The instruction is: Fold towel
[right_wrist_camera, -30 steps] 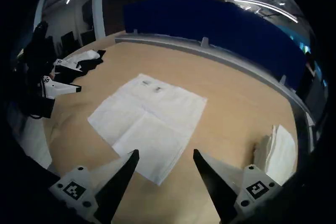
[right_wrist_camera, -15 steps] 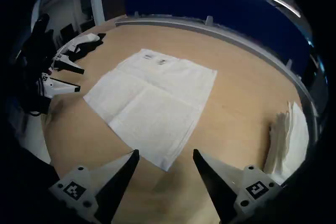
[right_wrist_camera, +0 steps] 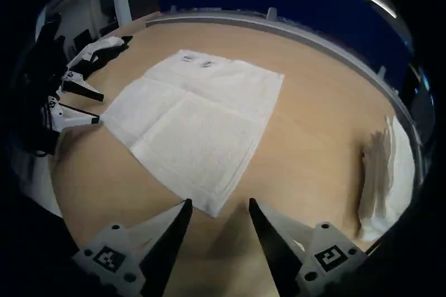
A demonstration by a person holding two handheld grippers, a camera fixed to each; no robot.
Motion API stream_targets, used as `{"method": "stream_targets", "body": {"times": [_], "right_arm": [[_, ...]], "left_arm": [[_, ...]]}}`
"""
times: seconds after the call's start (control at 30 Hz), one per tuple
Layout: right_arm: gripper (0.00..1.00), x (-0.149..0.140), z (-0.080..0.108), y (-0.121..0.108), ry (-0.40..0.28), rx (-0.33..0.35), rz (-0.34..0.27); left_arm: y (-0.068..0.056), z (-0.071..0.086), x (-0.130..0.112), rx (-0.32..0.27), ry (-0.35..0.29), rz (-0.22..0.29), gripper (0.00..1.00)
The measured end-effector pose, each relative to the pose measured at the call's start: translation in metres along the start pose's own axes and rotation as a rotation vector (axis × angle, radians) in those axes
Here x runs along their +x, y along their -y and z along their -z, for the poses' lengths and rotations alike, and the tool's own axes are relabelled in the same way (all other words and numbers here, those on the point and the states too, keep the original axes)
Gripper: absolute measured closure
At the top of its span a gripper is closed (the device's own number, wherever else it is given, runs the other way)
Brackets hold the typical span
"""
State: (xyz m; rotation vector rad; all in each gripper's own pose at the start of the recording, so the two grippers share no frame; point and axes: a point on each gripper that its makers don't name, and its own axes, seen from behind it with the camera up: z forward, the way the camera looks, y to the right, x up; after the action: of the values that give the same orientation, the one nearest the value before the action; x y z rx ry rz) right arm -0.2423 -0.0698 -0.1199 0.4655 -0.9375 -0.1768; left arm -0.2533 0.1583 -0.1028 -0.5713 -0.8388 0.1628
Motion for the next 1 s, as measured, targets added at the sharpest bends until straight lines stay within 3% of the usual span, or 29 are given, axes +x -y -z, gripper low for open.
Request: {"method": "stream_targets", "body": {"times": [0.2,0.47,0.53,0.67,0.8,0.9,1.0], "right_arm": [[0.36,-0.005,-0.004,0.004,0.003,0.005,0.003],[0.48,-0.002,-0.008,0.004,-0.004,0.008,-0.014],[0.52,-0.002,-0.008,0.003,-0.004,0.008,-0.013],[0.54,-0.001,-0.008,0.001,-0.004,0.009,-0.012],[0.6,0.0,-0.008,0.002,-0.007,0.012,-0.015],[0.7,0.001,-0.008,0.004,-0.01,0.016,-0.014],[0.71,0.001,-0.009,0.005,-0.012,0.011,-0.008]], "left_arm": [[-0.009,-0.005,-0.005,-0.007,0.02,-0.01,0.28],[-0.011,-0.009,-0.01,0.004,0.041,0.003,0.34],[-0.011,-0.01,-0.01,0.005,0.043,0.004,0.35],[-0.009,-0.011,-0.01,0.017,0.046,0.009,0.48],[-0.008,-0.011,-0.009,0.019,0.05,0.022,0.49],[-0.008,-0.012,-0.009,0.021,0.051,0.024,0.52],[-0.007,-0.013,-0.009,0.024,0.05,0.02,0.54]]}}
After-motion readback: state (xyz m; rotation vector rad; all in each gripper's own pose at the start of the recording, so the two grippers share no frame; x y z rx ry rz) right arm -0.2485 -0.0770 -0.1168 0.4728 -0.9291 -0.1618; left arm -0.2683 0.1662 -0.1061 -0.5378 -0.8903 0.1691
